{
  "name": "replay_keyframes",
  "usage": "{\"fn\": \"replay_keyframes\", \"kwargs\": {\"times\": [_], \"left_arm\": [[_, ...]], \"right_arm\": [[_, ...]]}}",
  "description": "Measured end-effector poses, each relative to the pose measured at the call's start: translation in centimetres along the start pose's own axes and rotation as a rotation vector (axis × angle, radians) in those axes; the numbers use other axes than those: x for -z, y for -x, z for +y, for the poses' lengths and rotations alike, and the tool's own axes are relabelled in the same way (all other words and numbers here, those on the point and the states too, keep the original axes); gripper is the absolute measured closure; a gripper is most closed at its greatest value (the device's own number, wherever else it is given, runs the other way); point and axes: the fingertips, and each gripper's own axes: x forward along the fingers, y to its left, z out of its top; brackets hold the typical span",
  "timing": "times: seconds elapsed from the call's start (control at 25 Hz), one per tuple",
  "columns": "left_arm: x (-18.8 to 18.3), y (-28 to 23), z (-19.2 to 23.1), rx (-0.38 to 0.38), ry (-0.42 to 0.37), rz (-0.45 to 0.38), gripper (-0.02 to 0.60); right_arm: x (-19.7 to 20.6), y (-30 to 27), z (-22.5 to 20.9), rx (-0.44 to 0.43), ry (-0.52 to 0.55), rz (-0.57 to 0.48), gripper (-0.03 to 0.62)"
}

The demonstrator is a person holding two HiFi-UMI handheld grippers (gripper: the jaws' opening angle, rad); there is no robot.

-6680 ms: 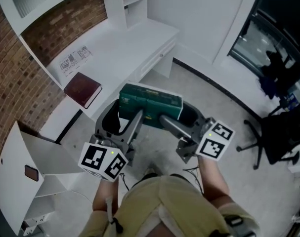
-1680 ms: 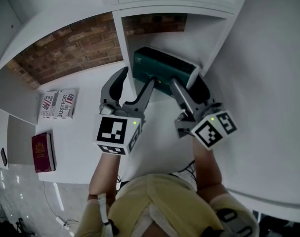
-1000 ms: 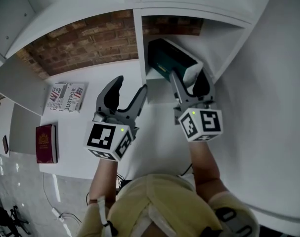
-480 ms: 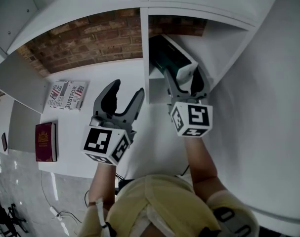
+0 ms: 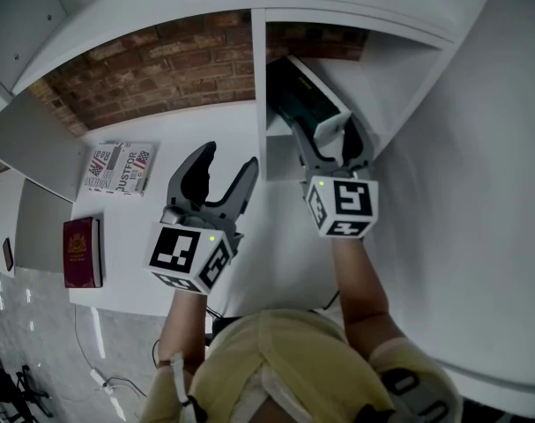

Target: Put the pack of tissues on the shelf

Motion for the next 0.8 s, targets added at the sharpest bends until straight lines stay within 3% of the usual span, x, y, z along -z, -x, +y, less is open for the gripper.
{"fn": "replay_keyframes", "kwargs": {"times": [0.8], "left_arm": [[0.0, 2.0, 0.1, -0.009, -0.010, -0.003, 0.296]], "right_arm": [[-0.6, 0.4, 0.7, 0.046, 0.125, -0.064, 0.214]]}}
